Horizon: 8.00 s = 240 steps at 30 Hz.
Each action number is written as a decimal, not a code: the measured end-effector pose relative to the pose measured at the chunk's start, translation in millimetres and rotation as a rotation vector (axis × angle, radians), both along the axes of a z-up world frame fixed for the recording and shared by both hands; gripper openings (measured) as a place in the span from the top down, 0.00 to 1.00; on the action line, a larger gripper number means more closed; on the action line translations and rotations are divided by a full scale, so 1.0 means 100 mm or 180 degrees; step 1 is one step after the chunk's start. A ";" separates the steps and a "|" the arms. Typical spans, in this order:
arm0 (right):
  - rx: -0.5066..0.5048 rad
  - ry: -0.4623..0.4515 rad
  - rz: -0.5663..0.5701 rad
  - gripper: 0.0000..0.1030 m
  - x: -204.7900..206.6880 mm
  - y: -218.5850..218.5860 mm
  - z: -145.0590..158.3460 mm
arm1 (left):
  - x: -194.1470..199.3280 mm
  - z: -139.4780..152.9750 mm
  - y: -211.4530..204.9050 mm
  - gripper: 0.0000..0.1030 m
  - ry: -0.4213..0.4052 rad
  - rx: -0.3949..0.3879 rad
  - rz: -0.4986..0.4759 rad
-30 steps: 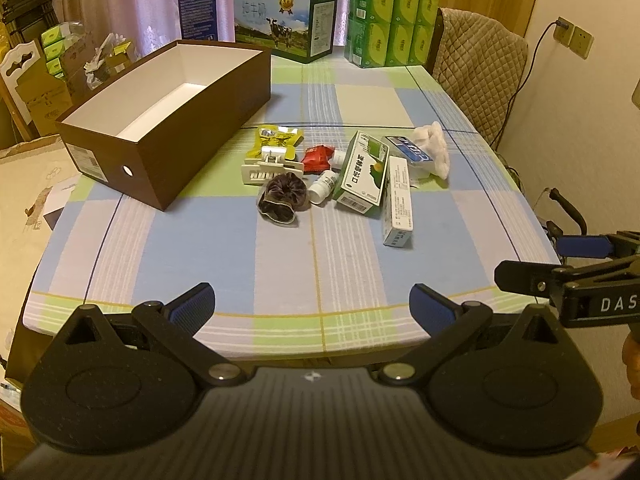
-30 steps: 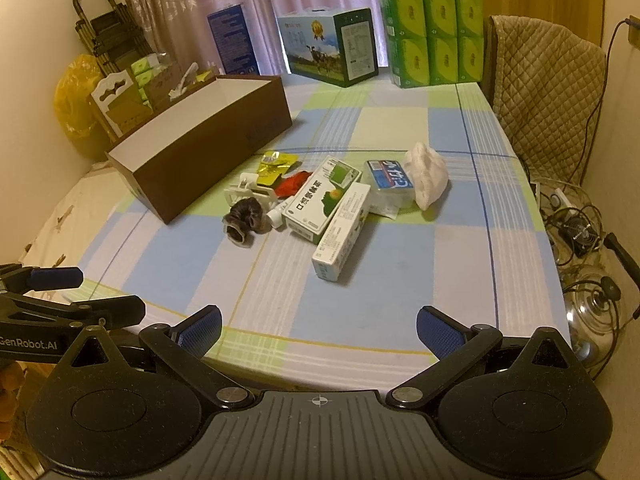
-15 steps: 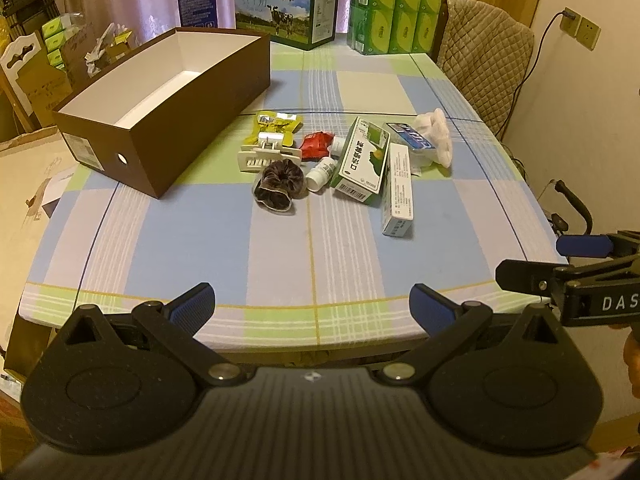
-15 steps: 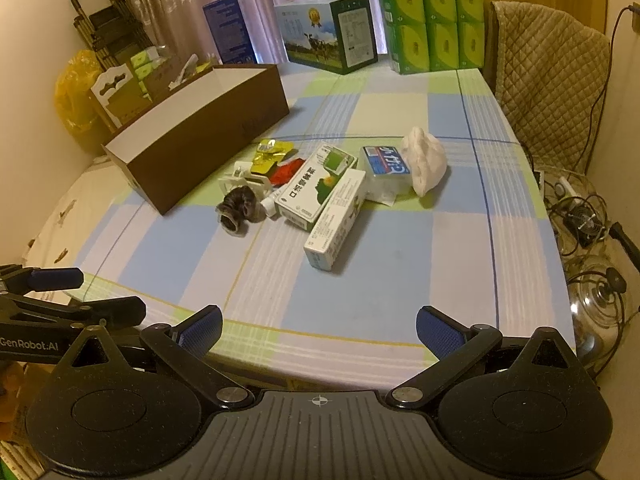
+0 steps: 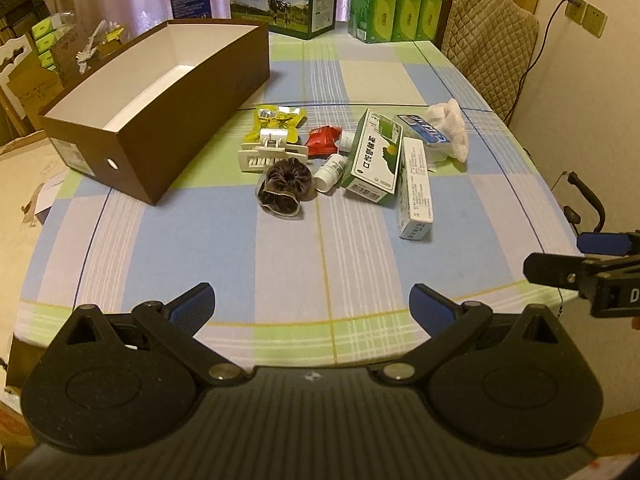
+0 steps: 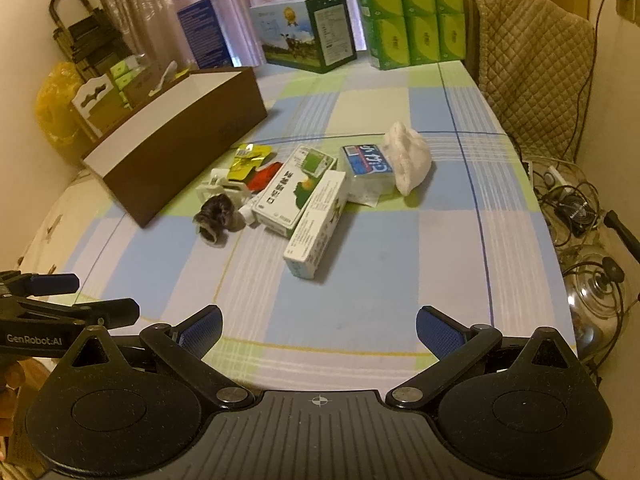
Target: Organize objects
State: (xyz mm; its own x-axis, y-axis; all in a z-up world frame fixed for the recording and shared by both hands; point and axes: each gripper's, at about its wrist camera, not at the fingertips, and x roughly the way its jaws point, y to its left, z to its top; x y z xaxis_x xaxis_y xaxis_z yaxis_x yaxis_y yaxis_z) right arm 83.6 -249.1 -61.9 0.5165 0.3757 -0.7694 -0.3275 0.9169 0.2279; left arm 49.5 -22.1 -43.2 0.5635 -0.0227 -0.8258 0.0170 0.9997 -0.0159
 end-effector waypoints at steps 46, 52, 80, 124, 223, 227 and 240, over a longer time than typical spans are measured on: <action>-0.0127 0.0330 -0.0941 0.05 0.82 0.17 -0.43 | 1.78 -1.04 0.49 0.65 0.0208 -0.0170 -0.0650; -0.0131 0.0311 -0.0819 0.06 0.92 0.31 -0.48 | 1.70 -0.97 0.55 0.81 0.0172 -0.0261 -0.0700; -0.0395 0.0420 -0.0428 0.78 1.31 0.73 -0.87 | 1.26 -0.61 0.86 0.82 0.0003 -0.0341 -0.0330; 0.0357 -0.0100 0.0525 0.79 0.52 1.06 0.15 | 0.46 0.32 0.97 0.82 -0.0695 -0.0396 0.0124; 0.0256 -0.0242 0.0828 0.55 1.66 3.21 0.32 | 1.77 0.38 2.65 0.43 -0.0299 -0.0419 0.0121; 0.0270 -0.0221 0.0839 0.55 1.62 2.88 0.33 | 1.68 0.37 2.35 0.43 -0.0258 -0.0457 0.0132; 0.0181 0.0006 0.0812 0.55 1.63 1.91 0.18 | 1.49 0.21 1.50 0.43 -0.0065 -0.0537 0.0207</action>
State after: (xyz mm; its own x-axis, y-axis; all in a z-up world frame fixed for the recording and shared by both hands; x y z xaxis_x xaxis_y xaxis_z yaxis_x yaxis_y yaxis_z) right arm 246.5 -57.9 -44.4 0.3980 0.5363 -0.7443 -0.5461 0.7904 0.2775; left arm 198.7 128.4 -22.0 0.5849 -0.1230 -0.8017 -0.0456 0.9819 -0.1839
